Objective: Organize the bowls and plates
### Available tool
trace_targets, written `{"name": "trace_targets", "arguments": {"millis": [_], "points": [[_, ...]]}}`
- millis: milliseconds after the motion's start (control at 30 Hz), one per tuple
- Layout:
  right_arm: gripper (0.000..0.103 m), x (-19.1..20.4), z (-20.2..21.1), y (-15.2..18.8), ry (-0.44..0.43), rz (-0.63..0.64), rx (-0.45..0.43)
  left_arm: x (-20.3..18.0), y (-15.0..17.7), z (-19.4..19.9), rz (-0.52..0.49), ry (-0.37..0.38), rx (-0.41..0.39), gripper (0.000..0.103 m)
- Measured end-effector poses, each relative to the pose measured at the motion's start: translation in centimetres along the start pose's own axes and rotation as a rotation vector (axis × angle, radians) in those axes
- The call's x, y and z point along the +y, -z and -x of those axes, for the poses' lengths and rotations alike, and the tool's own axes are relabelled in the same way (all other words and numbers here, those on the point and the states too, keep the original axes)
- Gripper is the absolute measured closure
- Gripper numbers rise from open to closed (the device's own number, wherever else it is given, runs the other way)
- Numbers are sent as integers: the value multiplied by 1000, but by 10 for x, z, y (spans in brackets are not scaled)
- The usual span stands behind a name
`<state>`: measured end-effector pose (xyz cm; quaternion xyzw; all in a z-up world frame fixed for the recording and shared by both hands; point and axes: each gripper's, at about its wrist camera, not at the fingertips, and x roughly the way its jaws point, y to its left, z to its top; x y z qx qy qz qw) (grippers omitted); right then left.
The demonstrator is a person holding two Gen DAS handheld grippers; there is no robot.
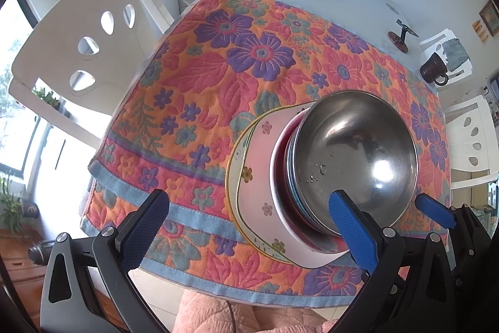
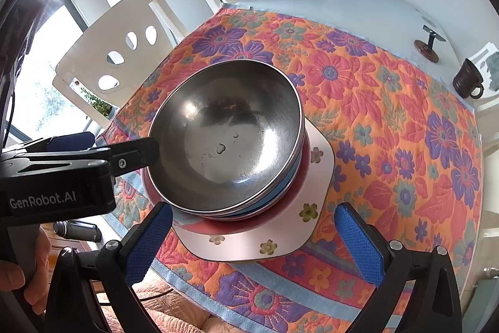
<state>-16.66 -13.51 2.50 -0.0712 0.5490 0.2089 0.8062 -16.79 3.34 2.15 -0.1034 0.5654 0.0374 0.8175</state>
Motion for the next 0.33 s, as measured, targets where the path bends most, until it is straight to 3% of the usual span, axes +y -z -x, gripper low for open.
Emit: {"name": "trace_targets", "arguments": {"millis": [333], "points": [[0, 1, 0, -1, -2, -8, -7, -1, -3, 2, -43, -20, -24, 1]]}}
